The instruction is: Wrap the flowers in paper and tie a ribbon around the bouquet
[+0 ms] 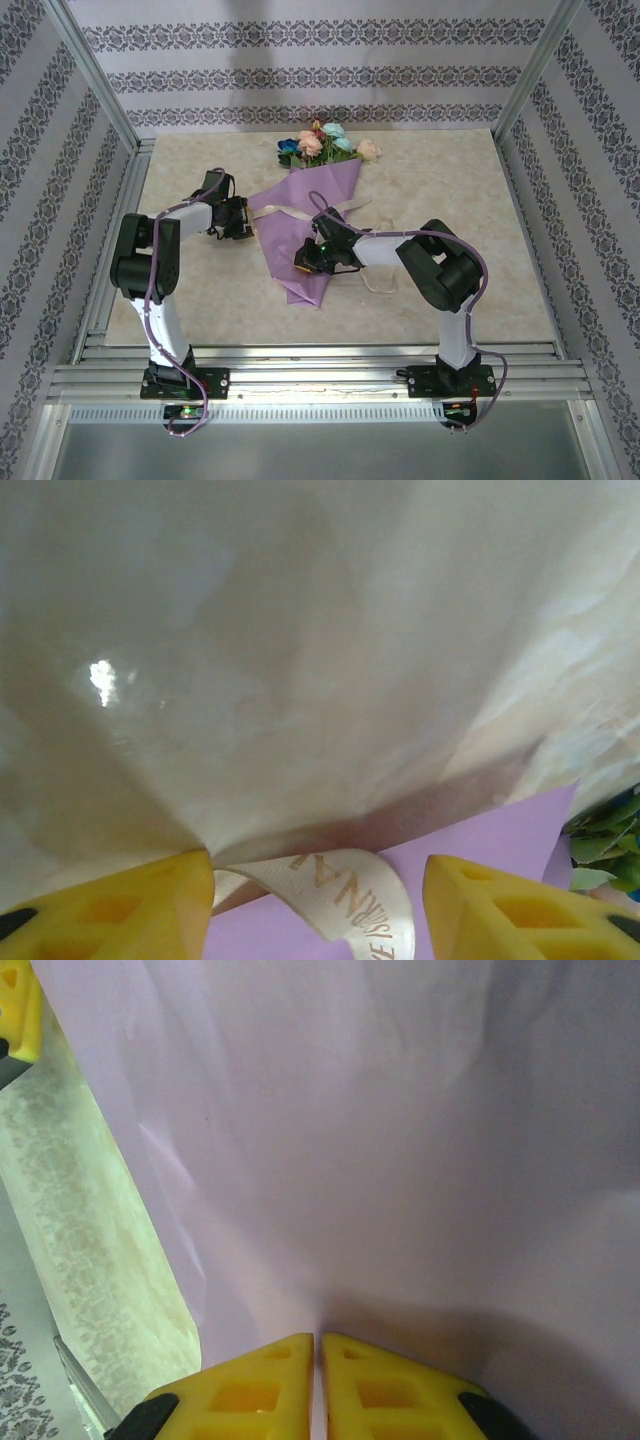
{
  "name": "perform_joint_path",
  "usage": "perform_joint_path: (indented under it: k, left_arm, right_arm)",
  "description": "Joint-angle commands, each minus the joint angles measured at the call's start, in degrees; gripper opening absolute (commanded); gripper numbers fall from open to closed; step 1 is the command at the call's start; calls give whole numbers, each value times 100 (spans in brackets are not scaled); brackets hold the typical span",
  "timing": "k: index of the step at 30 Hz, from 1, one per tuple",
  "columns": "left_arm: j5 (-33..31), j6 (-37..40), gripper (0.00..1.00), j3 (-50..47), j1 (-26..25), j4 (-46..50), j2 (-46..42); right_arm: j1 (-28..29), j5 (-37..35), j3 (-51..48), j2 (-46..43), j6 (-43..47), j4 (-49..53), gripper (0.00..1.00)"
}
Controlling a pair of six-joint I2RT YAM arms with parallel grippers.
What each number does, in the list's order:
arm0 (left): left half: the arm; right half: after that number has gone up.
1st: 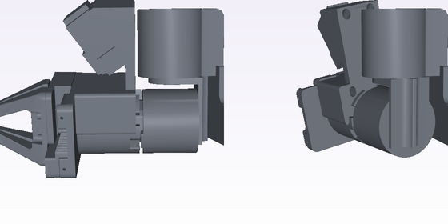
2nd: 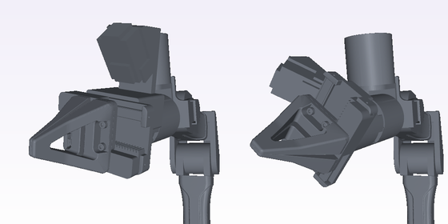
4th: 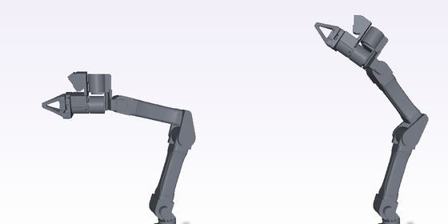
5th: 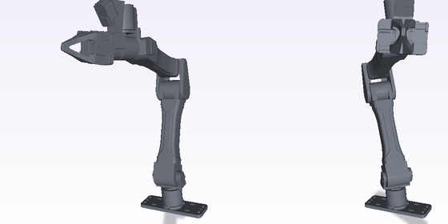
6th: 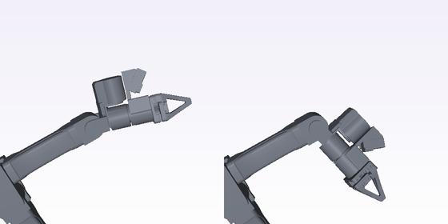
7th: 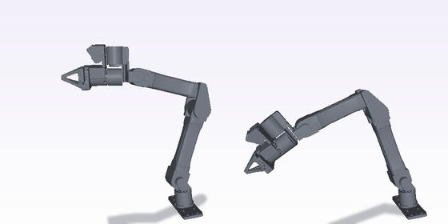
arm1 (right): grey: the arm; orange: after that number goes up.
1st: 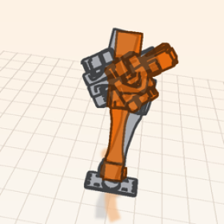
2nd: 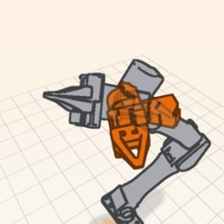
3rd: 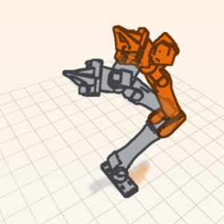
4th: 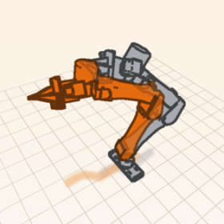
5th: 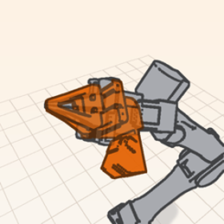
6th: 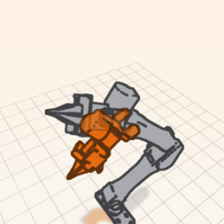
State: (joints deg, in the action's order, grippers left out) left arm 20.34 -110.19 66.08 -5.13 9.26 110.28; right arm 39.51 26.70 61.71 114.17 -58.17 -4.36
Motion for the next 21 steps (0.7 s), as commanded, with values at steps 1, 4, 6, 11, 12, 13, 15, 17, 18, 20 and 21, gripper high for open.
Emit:
perform_joint_path:
  k: [1, 4, 6, 11, 12, 13, 15, 17, 18, 20, 21]
  left_arm:
    - [79, -678, 46, 108, 8, -324, 304]
    - [2, -714, 32, 63, 10, -393, 324]
    - [1, -722, 23, 48, 20, -470, 365]
    - [-108, -649, 0, -80, 97, -621, 274]
    - [-202, -552, 0, -110, 142, -528, 145]
    - [-282, -414, 0, -128, 195, -378, -5]
    - [-392, -90, 0, -123, 310, 29, -302]
    - [-447, 211, 0, -118, 434, 445, -571]
    - [-434, 367, 0, -134, 498, 655, -704]
    - [-383, 564, 0, -220, 593, 891, -885]
    - [-326, 655, 0, -266, 647, 959, -947]
  right_arm:
    - [41, -44, -177, 255, 65, 436, 14]
    - [44, -42, -171, 263, 68, 436, 14]
    - [42, -42, -186, 262, 68, 436, 14]
    - [46, -69, -198, 255, 52, 436, 14]
    - [40, -77, -204, 246, 52, 444, 14]
    - [46, -83, -209, 246, 59, 457, 14]
    - [31, -106, -204, 237, 53, 483, 14]
    - [31, -115, -195, 254, 47, 504, 14]
    - [35, -112, -179, 270, 39, 504, 14]
    - [31, -114, -159, 294, 26, 514, 14]
    - [30, -116, -151, 301, 21, 511, 15]
